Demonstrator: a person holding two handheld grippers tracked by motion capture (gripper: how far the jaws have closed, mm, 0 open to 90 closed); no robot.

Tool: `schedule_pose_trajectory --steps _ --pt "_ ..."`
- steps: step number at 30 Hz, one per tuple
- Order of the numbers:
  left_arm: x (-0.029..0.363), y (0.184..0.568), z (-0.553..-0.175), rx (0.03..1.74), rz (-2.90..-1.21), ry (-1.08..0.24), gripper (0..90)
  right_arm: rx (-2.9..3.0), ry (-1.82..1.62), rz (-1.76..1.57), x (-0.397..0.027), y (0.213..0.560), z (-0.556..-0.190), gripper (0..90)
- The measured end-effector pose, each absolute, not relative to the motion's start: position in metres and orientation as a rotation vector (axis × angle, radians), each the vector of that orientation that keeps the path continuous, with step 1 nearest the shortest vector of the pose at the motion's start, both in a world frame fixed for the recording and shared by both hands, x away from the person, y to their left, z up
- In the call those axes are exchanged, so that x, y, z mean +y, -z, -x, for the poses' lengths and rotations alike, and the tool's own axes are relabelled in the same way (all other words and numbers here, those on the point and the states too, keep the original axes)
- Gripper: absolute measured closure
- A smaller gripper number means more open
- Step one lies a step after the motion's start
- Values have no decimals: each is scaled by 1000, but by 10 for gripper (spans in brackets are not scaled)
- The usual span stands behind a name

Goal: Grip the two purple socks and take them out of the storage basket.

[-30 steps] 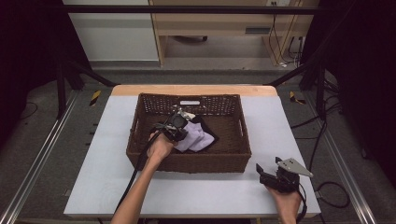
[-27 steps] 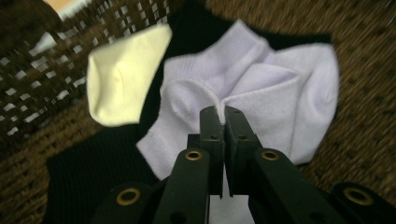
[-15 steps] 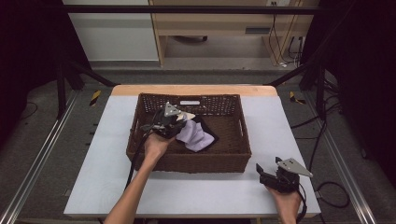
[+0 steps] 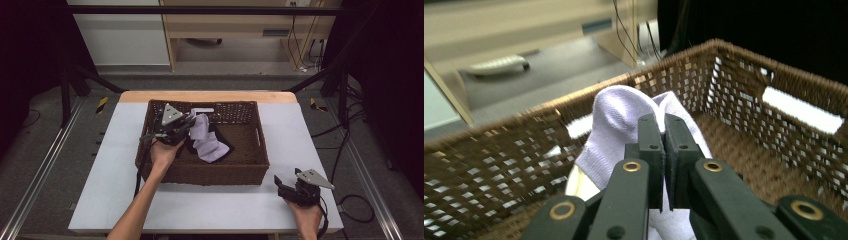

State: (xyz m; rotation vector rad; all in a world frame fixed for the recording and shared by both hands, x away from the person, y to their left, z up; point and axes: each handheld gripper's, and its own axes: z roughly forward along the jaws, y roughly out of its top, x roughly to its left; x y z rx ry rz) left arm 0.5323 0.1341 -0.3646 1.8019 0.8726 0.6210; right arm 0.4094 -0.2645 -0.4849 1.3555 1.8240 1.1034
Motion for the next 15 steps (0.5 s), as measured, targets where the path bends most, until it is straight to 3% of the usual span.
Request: schedule_pose_trajectory --steps 15 --pt "161 330 -510 822 -1651 -657 865 1828 -1094 -1358 -264 485 -410 198"
